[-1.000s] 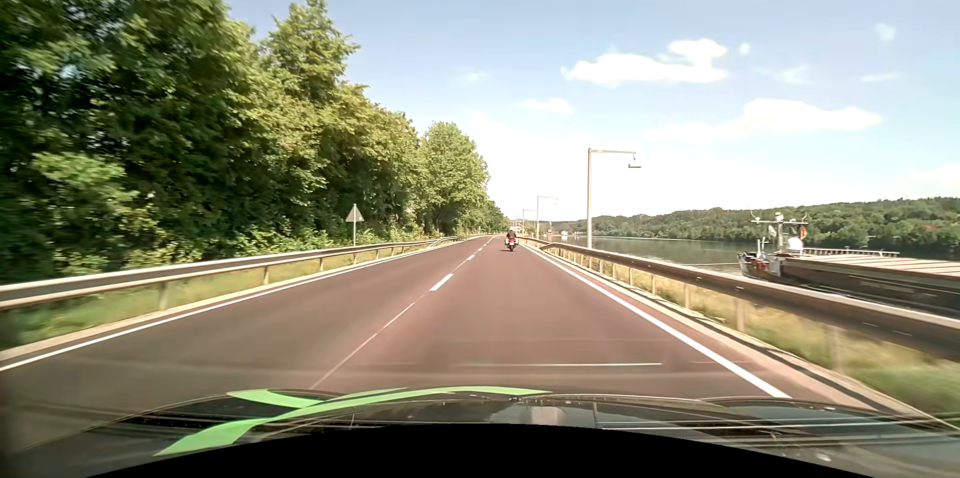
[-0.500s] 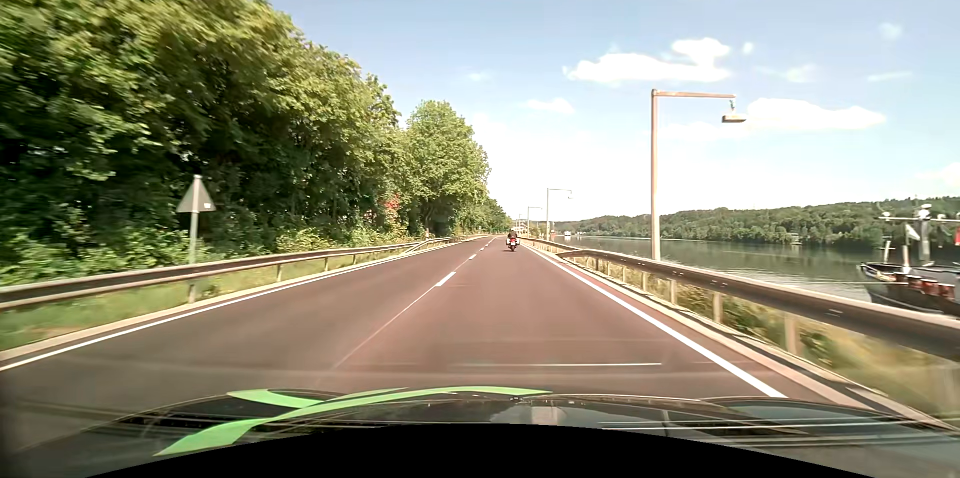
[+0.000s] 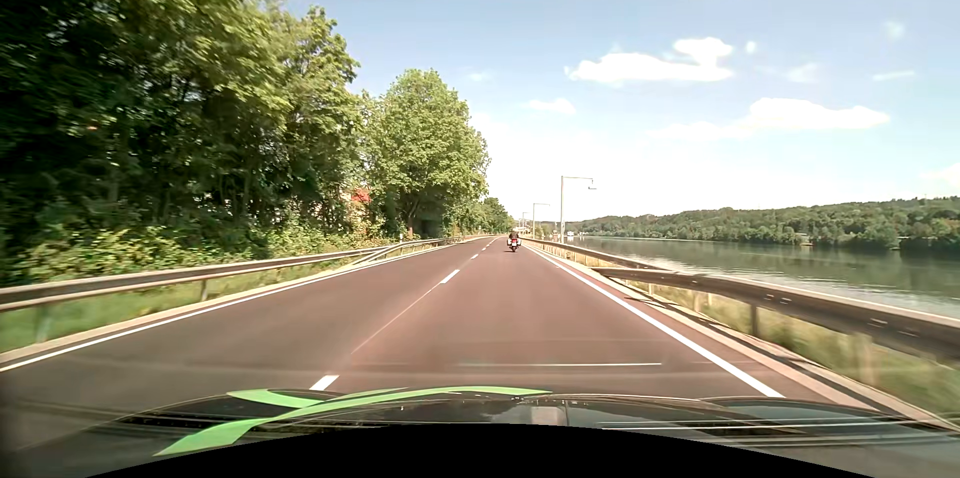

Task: Follow the waypoints while adhering to traffic rules and regulations

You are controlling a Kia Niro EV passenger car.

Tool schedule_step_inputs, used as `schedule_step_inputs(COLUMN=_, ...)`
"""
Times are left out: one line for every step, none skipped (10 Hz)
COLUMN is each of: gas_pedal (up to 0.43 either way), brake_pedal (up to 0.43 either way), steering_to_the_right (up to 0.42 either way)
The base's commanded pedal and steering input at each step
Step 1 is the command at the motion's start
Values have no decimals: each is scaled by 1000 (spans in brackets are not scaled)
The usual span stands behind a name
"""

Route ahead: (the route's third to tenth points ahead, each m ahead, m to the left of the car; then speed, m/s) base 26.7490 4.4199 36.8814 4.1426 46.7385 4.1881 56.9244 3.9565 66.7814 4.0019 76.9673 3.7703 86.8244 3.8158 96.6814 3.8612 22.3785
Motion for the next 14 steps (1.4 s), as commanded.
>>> schedule_step_inputs(gas_pedal=240, brake_pedal=0, steering_to_the_right=-2)
schedule_step_inputs(gas_pedal=240, brake_pedal=0, steering_to_the_right=-2)
schedule_step_inputs(gas_pedal=240, brake_pedal=0, steering_to_the_right=-2)
schedule_step_inputs(gas_pedal=248, brake_pedal=0, steering_to_the_right=-2)
schedule_step_inputs(gas_pedal=248, brake_pedal=0, steering_to_the_right=-2)
schedule_step_inputs(gas_pedal=248, brake_pedal=0, steering_to_the_right=-2)
schedule_step_inputs(gas_pedal=248, brake_pedal=0, steering_to_the_right=-2)
schedule_step_inputs(gas_pedal=248, brake_pedal=0, steering_to_the_right=-2)
schedule_step_inputs(gas_pedal=248, brake_pedal=0, steering_to_the_right=-2)
schedule_step_inputs(gas_pedal=248, brake_pedal=0, steering_to_the_right=-2)
schedule_step_inputs(gas_pedal=248, brake_pedal=0, steering_to_the_right=-2)
schedule_step_inputs(gas_pedal=248, brake_pedal=0, steering_to_the_right=-2)
schedule_step_inputs(gas_pedal=228, brake_pedal=0, steering_to_the_right=-2)
schedule_step_inputs(gas_pedal=220, brake_pedal=0, steering_to_the_right=-2)
